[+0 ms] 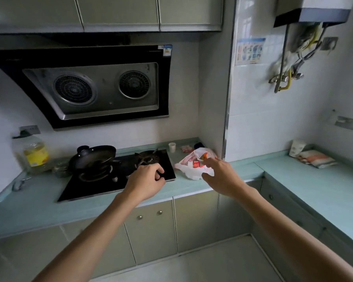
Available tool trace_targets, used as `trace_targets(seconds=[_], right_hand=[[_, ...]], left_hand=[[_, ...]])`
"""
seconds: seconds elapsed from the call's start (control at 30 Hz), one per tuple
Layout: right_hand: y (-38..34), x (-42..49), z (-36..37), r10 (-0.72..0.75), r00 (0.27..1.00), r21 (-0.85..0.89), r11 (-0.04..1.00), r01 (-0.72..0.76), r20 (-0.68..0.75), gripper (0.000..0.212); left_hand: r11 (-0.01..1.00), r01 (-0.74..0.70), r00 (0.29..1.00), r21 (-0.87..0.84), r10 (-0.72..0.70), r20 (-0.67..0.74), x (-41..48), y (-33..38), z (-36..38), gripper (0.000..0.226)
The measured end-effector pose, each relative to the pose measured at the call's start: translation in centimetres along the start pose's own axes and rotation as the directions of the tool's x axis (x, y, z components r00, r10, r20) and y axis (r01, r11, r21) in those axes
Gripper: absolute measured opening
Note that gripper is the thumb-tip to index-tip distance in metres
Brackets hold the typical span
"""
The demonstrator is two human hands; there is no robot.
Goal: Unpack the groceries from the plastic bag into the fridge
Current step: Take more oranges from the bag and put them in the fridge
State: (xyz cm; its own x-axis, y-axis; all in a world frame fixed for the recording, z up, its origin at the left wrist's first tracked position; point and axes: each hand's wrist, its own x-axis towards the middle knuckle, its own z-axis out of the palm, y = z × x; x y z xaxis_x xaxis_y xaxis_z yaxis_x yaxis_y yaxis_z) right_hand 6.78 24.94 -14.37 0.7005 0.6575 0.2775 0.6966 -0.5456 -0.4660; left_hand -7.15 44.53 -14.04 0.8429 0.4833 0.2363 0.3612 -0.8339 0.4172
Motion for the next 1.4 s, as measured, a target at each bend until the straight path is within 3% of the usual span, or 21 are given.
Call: trace_targets(seconds=[0.23,0.4,0.93,1.2,1.4], right_hand=[[8.7,7.1,-1.3,0.059,0.995,0.014,0.998,-0.061,0.079,0.042],[13.3,12.3,0.3,0.109,0.982,0.015,0.994,-0.112,0.154,0.045],[21.9,35.2,10.3,0.219,0.909,-0.111,0.975,-0.192,0.354,0.038],[26.3,42.1,14.6,0.282,0.855,-0.172,0.958,-0.228,0.436,0.033],[30.7,44.3,20.7,0.271,0.826,-0.147,0.963,-0.228,0.495,0.033]], left_hand=[[1.0,0.009,0.995,-0.012,-0.008,0.095,9.2,3.4,5.2,0.022],[0.999,0.035,0.97,0.021,-0.039,0.238,15.3,3.1,8.8,0.024],[0.997,-0.037,0.871,0.07,-0.002,0.492,39.2,-5.1,21.2,0.03],[0.996,-0.086,0.84,0.021,0.061,0.539,46.6,-7.3,27.4,0.029],[0.996,-0.052,0.854,-0.068,0.08,0.515,49.1,-7.9,34.8,0.017]])
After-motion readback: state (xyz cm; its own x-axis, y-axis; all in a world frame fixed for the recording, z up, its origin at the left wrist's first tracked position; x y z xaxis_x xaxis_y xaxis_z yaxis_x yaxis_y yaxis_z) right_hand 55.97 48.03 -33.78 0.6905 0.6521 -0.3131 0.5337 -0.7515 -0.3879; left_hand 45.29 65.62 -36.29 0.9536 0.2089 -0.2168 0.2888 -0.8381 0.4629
